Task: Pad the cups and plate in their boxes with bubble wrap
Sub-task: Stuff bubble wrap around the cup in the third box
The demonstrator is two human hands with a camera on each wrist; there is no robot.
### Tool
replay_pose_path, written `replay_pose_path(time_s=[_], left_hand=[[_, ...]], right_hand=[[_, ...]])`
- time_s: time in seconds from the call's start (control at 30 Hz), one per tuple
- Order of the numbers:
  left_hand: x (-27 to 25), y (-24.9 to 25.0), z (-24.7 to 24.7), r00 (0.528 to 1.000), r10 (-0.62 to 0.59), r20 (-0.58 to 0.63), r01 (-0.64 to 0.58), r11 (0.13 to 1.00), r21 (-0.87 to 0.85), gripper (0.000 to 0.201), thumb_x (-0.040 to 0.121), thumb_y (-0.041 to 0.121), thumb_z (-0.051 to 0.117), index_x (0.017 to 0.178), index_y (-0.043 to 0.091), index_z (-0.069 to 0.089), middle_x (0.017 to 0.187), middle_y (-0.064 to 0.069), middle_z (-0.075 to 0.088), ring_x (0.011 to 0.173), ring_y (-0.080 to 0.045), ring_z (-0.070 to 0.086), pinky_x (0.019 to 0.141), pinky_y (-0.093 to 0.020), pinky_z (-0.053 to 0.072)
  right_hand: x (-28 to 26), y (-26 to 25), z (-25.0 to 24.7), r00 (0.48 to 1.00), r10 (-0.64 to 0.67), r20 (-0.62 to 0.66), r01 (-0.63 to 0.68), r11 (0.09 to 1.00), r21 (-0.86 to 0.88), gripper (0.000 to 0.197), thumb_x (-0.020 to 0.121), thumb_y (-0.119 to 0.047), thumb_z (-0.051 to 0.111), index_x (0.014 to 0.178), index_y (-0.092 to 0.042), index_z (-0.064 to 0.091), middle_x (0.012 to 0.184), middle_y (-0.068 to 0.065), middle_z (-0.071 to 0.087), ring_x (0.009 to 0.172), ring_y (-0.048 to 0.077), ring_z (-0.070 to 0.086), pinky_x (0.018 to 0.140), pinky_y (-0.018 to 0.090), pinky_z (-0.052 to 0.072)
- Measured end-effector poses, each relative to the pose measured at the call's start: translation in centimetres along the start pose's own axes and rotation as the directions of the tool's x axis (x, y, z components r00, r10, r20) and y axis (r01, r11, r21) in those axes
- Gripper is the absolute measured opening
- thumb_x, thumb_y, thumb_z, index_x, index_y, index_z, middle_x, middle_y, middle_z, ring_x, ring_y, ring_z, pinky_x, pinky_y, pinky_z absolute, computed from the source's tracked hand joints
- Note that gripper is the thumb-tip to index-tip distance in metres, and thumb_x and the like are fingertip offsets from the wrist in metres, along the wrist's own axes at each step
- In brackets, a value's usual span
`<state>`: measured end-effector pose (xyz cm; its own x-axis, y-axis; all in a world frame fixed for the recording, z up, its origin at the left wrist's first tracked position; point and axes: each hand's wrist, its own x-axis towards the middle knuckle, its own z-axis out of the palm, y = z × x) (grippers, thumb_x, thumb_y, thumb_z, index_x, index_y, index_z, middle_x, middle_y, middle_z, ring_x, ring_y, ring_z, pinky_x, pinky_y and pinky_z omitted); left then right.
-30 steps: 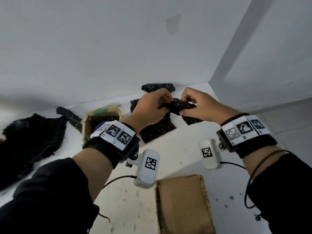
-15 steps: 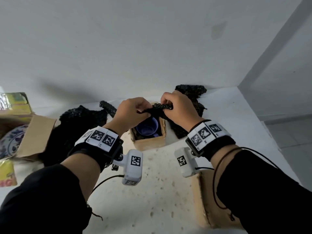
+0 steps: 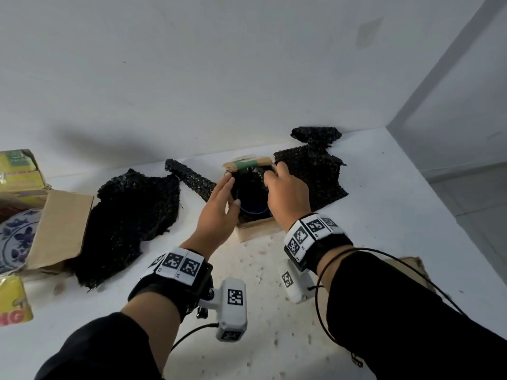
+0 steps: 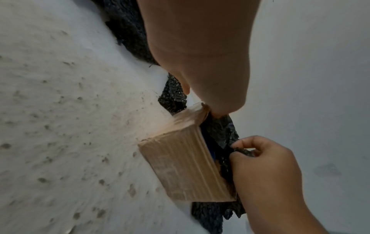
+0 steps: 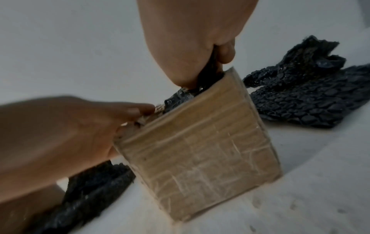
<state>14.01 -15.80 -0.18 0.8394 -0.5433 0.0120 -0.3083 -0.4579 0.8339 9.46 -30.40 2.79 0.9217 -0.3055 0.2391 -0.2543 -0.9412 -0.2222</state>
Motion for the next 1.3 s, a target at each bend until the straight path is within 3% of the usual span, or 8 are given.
replay_pose_path(time_s=[0.1,0.27,0.43,0.67,0.77,0.87,0.97,1.3], left_hand=[[0.1,-0.1,-0.2,0.995,-0.096,0.034,0.102,0.956,-0.276,0.043,0.102,0.018,0.036,0.144,0.013,0.034,0.153,0.006,0.026,0.141,-0.004,0.020,0.116,-0.023,0.015],[-0.2,-0.3,-0.5,0.982,-0.135,0.131,0.183,0.854,-0.488,0.048,0.102,0.039,0.023,0.146,0.022,0.031,0.153,0.012,0.026,0.140,0.001,0.020,0.118,-0.027,0.016],[0.0,-0.6,-0.7,0.972,-0.115,0.207,0.205,0.845,-0.494,0.049,0.104,0.029,0.006,0.149,0.018,0.024,0.154,0.014,0.019,0.108,0.040,0.019,0.089,0.010,0.021],[-0.2,-0.9,-1.1,0.980,-0.088,0.180,0.167,0.855,-0.491,0.047,0.104,0.034,0.015,0.147,0.021,0.029,0.155,0.014,0.021,0.139,0.006,0.016,0.115,-0.019,0.014],[-0.3,-1.2,-0.8,0.983,-0.081,0.164,0.152,0.860,-0.487,0.044,0.105,0.026,0.018,0.146,0.018,0.031,0.154,0.013,0.022,0.139,0.005,0.016,0.114,-0.013,0.014],[-0.3,-1.2,-1.0,0.981,-0.077,0.181,0.156,0.863,-0.481,0.044,0.105,0.026,0.017,0.146,0.018,0.032,0.154,0.014,0.023,0.138,0.006,0.016,0.103,0.001,0.016],[-0.2,-1.2,-1.3,0.979,-0.083,0.188,0.167,0.855,-0.492,0.045,0.105,0.028,0.015,0.146,0.020,0.032,0.153,0.016,0.023,0.140,0.004,0.016,0.112,-0.011,0.015],[-0.2,-0.7,-1.7,0.968,-0.114,0.226,0.214,0.845,-0.490,0.047,0.104,0.032,0.013,0.145,0.023,0.033,0.150,0.021,0.025,0.138,0.005,0.019,0.108,-0.009,0.018]], right_hand=[[0.0,-1.1,0.1,0.989,0.059,0.137,-0.021,0.964,-0.265,0.017,0.076,0.001,0.065,0.092,-0.004,0.061,0.112,0.015,0.053,0.073,0.025,0.058,0.046,0.027,0.032],[-0.5,-1.8,0.3,0.929,0.151,0.339,0.059,0.842,-0.536,0.032,0.094,-0.026,0.042,0.120,-0.012,0.055,0.123,0.006,0.041,0.101,0.026,0.041,0.065,0.033,0.033],[0.2,-2.9,-0.4,0.898,0.161,0.409,0.101,0.830,-0.549,0.032,0.095,-0.018,0.039,0.122,-0.013,0.055,0.125,0.007,0.048,0.109,0.028,0.044,0.083,0.035,0.037],[0.8,-5.2,1.1,0.848,0.279,0.450,-0.033,0.877,-0.480,0.048,0.097,-0.017,0.037,0.137,0.009,0.030,0.136,0.024,0.040,0.123,0.035,0.039,0.102,0.040,0.032],[-0.2,-5.0,1.9,0.842,0.382,0.379,-0.262,0.906,-0.331,0.056,0.098,-0.015,0.037,0.142,0.011,0.013,0.143,0.028,0.029,0.130,0.037,0.033,0.106,0.039,0.030],[-0.2,-4.6,1.8,0.826,0.378,0.419,-0.301,0.923,-0.239,0.075,0.092,-0.018,0.054,0.144,0.009,0.007,0.144,0.024,0.028,0.130,0.034,0.034,0.105,0.038,0.033],[0.5,-3.8,0.9,0.787,0.384,0.483,-0.345,0.923,-0.170,0.087,0.083,-0.021,0.067,0.144,0.007,0.012,0.144,0.021,0.027,0.129,0.033,0.037,0.103,0.039,0.038],[3.1,-2.9,0.2,0.831,0.302,0.467,-0.190,0.943,-0.272,0.022,0.093,-0.022,0.050,0.109,-0.011,0.061,0.119,0.009,0.061,0.111,0.027,0.056,0.077,0.034,0.043]])
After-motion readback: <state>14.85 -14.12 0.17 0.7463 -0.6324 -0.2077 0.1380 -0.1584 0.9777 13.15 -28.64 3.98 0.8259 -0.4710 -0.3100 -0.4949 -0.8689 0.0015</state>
